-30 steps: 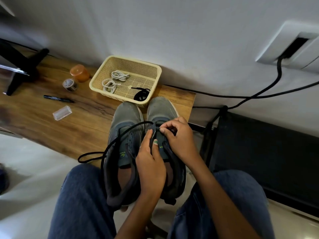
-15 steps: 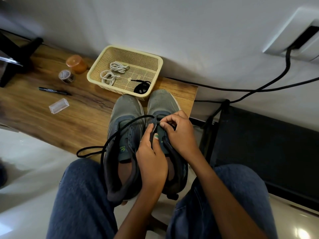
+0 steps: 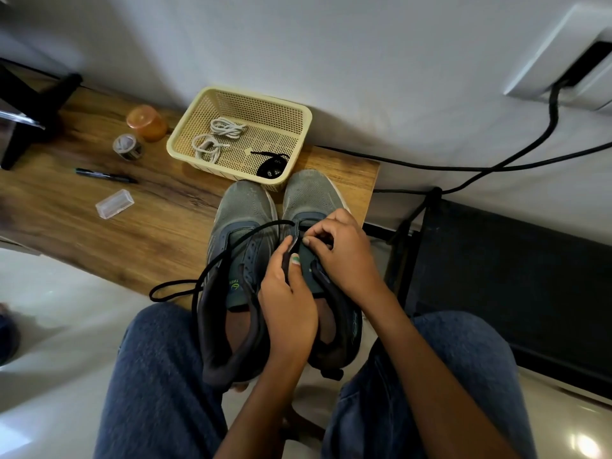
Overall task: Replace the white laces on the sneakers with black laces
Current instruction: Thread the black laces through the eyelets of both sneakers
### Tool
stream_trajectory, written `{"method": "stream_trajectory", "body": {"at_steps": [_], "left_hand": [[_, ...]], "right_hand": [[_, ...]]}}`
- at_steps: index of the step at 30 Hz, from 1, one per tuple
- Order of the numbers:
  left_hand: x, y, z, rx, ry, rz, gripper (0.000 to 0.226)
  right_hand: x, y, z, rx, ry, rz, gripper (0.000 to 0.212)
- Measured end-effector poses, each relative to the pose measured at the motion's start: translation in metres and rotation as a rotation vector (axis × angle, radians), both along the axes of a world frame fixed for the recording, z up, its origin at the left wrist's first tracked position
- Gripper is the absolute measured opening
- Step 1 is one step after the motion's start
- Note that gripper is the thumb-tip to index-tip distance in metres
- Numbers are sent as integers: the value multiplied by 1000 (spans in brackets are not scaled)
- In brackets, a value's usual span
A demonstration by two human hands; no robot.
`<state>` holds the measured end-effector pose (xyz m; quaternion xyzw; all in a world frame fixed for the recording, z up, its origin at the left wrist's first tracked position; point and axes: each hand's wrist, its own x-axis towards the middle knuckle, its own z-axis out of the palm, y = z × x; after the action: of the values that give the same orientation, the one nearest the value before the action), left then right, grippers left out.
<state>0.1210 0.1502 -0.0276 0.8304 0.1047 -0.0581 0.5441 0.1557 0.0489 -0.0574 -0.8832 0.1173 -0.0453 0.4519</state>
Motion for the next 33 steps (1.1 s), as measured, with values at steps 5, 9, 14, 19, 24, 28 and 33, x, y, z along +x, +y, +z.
{"method": "stream_trajectory", "body": {"at_steps": [5, 9, 14, 19, 24, 28, 33], "left_hand": [[0, -2, 0, -14, -11, 31, 35], [1, -2, 0, -6, -16, 29, 34], [0, -1, 1, 2, -13, 28, 34], [1, -1, 1, 19, -4, 19, 34], [1, 0, 0, 35, 16, -6, 35], [0, 0, 3, 39, 26, -5, 35], [-1, 0, 3, 36, 42, -14, 34]], "right_hand": [[1, -2, -2, 92, -28, -86, 3], [1, 1, -2, 69, -29, -57, 4], [2, 0, -1, 31, -9, -9, 5], [3, -1, 1, -16, 8, 42, 6], [4, 0, 1, -36, 13, 49, 6], [2, -3, 0, 85, 8, 14, 4], [3, -3, 1, 87, -12, -35, 6]]}}
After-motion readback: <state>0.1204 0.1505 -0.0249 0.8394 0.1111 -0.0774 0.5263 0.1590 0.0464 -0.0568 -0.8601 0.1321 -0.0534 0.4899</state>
